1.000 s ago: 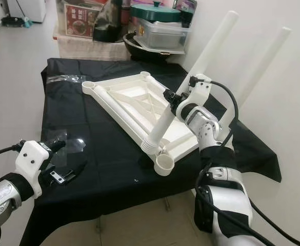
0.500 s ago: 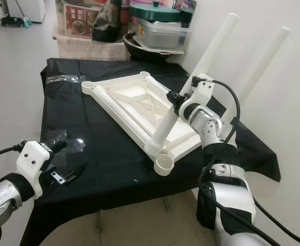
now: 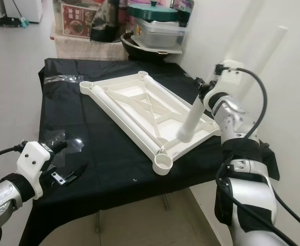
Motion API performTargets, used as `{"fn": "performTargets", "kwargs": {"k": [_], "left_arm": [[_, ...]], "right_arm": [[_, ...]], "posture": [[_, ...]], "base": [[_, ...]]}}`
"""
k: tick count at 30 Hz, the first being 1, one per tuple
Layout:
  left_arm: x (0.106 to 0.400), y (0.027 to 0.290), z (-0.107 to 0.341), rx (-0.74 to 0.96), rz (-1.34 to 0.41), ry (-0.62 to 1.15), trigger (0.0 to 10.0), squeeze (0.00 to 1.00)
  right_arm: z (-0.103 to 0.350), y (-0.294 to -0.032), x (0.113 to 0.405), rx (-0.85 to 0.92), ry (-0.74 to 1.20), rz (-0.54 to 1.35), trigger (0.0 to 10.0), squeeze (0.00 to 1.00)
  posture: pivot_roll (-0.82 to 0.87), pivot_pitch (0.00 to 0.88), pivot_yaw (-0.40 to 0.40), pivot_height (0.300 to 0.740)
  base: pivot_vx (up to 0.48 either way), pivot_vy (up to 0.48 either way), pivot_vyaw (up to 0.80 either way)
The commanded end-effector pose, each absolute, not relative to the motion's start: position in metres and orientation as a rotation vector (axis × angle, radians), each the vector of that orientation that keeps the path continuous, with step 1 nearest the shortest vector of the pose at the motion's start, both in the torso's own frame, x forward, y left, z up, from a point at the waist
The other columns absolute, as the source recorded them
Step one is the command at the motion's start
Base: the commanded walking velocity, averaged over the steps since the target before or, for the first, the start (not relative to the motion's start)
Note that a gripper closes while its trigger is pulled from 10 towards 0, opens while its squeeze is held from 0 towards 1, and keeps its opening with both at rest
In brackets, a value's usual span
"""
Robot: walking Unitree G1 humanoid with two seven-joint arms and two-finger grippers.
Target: Building children table
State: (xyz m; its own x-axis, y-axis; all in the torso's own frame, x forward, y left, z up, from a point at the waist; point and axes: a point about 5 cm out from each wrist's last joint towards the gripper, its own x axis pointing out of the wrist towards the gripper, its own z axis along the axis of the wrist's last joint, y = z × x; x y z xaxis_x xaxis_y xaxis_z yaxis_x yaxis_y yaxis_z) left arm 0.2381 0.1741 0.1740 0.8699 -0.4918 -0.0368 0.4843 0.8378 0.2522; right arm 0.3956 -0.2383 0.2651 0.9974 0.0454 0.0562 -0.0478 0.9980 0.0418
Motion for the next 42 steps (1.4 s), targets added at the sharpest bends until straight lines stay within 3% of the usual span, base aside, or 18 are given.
{"fn": "performTargets", "kwargs": {"k": [1, 4, 8, 11, 18, 21, 23, 29, 37, 42], "left_arm": [[0.238, 0.171, 0.171, 0.252, -0.532, -0.028, 10.0, 0.00], [0.238, 0.171, 0.171, 0.253, -0.531, -0.028, 10.0, 0.00], [0.238, 0.171, 0.171, 0.257, -0.523, -0.030, 10.0, 0.00], [0.238, 0.172, 0.171, 0.259, -0.518, -0.028, 10.0, 0.00], [0.237, 0.172, 0.170, 0.262, -0.513, -0.025, 10.0, 0.00], [0.237, 0.172, 0.169, 0.261, -0.513, -0.024, 10.0, 0.00], [0.238, 0.170, 0.169, 0.258, -0.512, -0.025, 10.0, 0.00], [0.240, 0.170, 0.169, 0.257, -0.512, -0.028, 10.0, 0.00], [0.242, 0.168, 0.168, 0.265, -0.510, -0.031, 10.0, 0.00], [0.240, 0.169, 0.166, 0.266, -0.495, -0.029, 10.0, 0.00]], "right_arm": [[0.258, -0.224, 0.393, -0.067, -0.085, 0.093, 0.0, 0.00], [0.253, -0.216, 0.392, -0.103, -0.095, 0.120, 0.0, 0.00], [0.228, -0.178, 0.384, -0.229, -0.122, 0.240, 0.0, 0.00], [0.216, -0.166, 0.380, -0.262, -0.119, 0.278, 0.0, 0.00], [0.202, -0.160, 0.376, -0.266, -0.091, 0.303, 0.0, 0.00], [0.196, -0.159, 0.373, -0.221, -0.069, 0.298, 0.0, 0.00], [0.194, -0.156, 0.374, -0.026, -0.022, 0.240, 0.0, 0.00], [0.200, -0.144, 0.377, 0.174, 0.011, 0.170, 0.0, 0.00], [0.221, -0.082, 0.369, 0.187, -0.083, 0.332, 0.0, 0.00], [0.216, -0.080, 0.367, 0.193, -0.060, 0.331, 0.0, 0.00]], "posture": [[0.15, 0.000, -0.168, 0.740], [0.15, 0.000, -0.168, 0.740], [0.16, 0.000, -0.174, 0.740], [0.16, 0.000, -0.177, 0.740], [0.16, 0.000, -0.181, 0.740], [0.16, 0.000, -0.181, 0.740], [0.15, 0.000, -0.180, 0.740], [0.15, 0.000, -0.178, 0.740], [0.16, 0.000, -0.189, 0.740], [0.16, 0.000, -0.204, 0.740]], "base": [[0.000, 0.000, 0.00], [0.000, 0.000, 0.00], [0.000, 0.000, 0.00], [0.000, 0.000, 0.00], [0.000, 0.000, 0.00], [0.000, 0.000, 0.00], [0.000, 0.000, 0.00], [0.000, 0.000, 0.00], [0.000, 0.000, 0.00], [0.000, 0.000, 0.00]]}}
